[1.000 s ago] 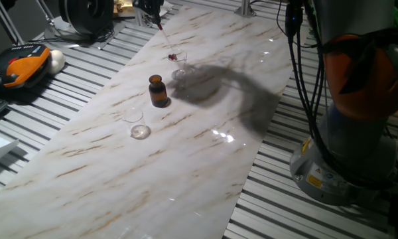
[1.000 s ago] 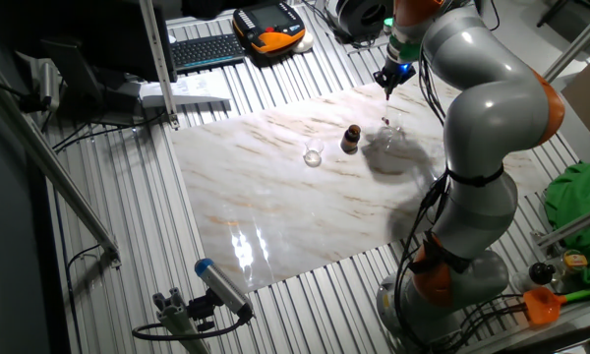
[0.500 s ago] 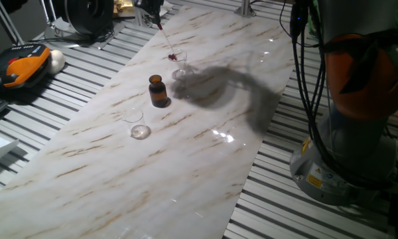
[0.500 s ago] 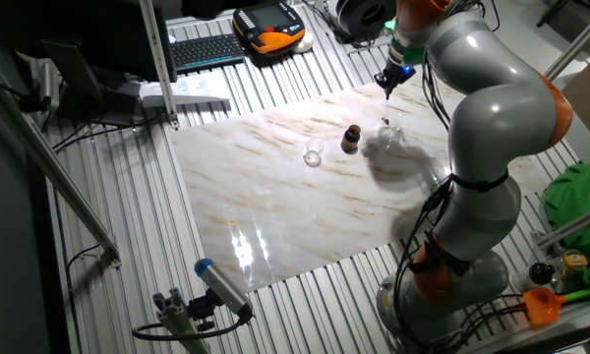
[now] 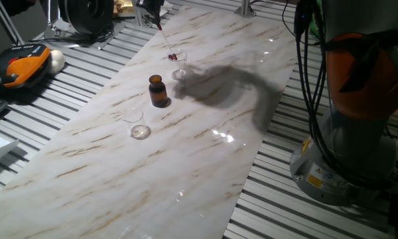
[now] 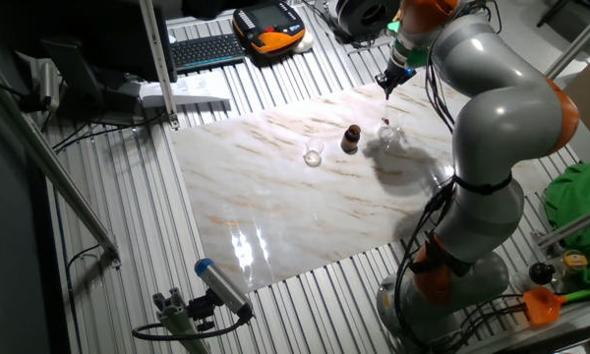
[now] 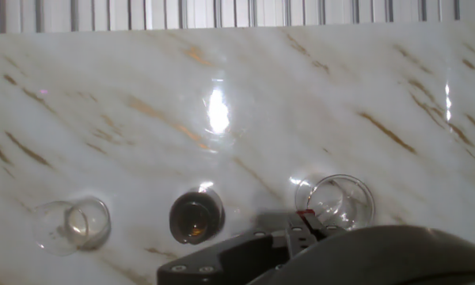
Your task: Transfer liquid using a dropper
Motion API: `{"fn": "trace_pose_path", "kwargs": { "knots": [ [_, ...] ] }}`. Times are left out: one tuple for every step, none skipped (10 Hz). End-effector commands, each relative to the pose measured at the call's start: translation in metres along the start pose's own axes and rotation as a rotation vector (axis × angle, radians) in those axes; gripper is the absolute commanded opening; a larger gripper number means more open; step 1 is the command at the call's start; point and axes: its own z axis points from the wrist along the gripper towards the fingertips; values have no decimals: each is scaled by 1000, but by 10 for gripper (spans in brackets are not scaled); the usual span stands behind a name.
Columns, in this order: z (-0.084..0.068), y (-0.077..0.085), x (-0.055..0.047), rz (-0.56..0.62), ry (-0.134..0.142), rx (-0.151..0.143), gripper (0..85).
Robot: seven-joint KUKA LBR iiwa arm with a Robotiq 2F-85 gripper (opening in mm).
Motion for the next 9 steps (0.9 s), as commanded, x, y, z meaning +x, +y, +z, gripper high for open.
{"fn": "trace_pose_path", "kwargs": {
  "knots": [
    [0,0,0,-2,1,-6,0],
    [0,0,0,-2,3,-6,0],
    [0,0,0,0,3,-6,0],
    [0,0,0,0,5,-4,0],
    [-2,3,-3,6,11,-1,0],
    [-8,10,-10,11,21,5,0],
    [-14,18,-16,22,32,11,0],
    [-18,25,-20,27,34,19,0],
    [-20,30,-24,32,37,25,0]
  ]
}}
